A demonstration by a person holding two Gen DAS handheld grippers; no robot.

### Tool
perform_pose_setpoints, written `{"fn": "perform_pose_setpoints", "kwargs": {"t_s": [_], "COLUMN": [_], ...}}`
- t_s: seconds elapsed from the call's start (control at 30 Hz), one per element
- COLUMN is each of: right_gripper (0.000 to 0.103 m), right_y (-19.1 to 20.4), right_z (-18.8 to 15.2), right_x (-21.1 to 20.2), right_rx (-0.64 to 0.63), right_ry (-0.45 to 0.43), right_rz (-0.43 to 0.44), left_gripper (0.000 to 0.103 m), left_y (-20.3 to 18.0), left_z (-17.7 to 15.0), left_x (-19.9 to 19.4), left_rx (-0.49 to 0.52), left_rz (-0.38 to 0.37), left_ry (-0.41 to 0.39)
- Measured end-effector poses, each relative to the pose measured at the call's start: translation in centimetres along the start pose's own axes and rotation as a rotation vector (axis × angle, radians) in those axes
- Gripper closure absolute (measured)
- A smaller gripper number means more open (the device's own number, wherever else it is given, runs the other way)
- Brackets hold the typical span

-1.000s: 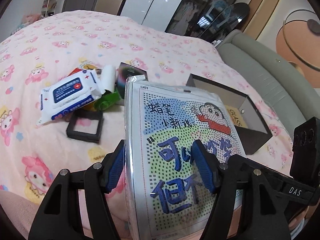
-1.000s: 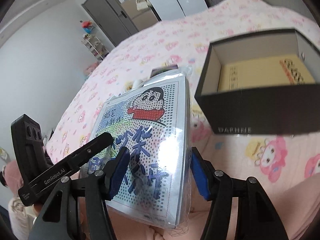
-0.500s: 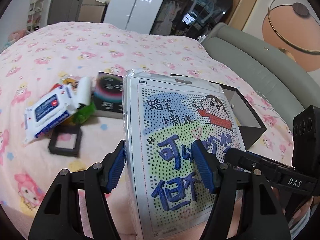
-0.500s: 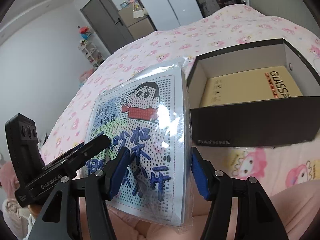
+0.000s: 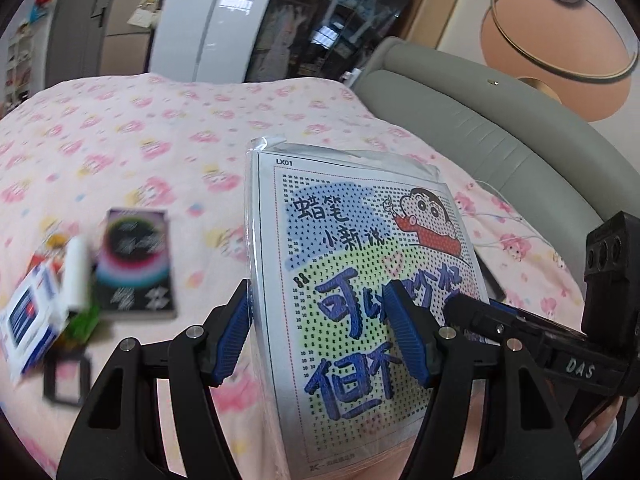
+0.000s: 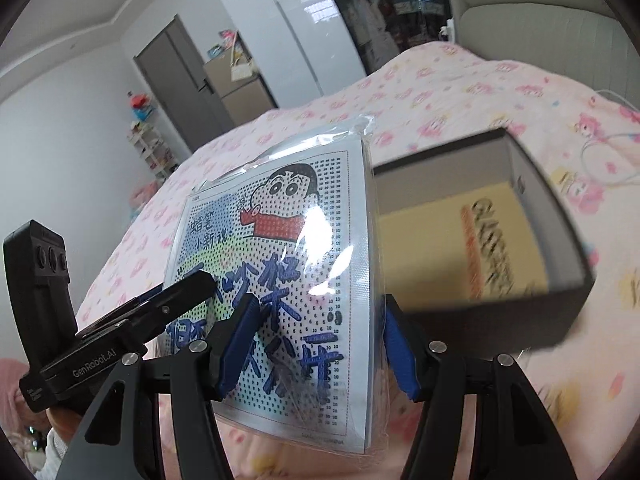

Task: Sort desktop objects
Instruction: 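Carry the held kit with the left gripper toward the black shoebox, then lower the kit into the shoebox and open the left gripper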

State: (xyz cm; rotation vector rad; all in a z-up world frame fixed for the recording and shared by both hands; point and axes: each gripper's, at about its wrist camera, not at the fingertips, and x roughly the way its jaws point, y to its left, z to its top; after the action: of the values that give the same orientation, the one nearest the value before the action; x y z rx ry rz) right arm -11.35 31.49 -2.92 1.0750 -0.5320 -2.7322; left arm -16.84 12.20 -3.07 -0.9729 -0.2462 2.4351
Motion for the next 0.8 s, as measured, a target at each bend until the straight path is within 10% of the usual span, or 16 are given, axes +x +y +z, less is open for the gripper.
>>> {"fn": "perform_pose_setpoints", "kwargs": {"t_s": [0.8], "right_gripper": [0.048], "right_y": [-5.9], "right_z": [4.2], "right_x": [8.6], "right_rx": [0.079], "right_ry": [0.133], "right_rz": [-0.21], "left_gripper": [0.033], "left_y": [2.3], "left_z": [2.7], "left_x": [13.7], "left_rx": [-0.11], "left_rz": [-0.005], "left_ry": [0.287]}}
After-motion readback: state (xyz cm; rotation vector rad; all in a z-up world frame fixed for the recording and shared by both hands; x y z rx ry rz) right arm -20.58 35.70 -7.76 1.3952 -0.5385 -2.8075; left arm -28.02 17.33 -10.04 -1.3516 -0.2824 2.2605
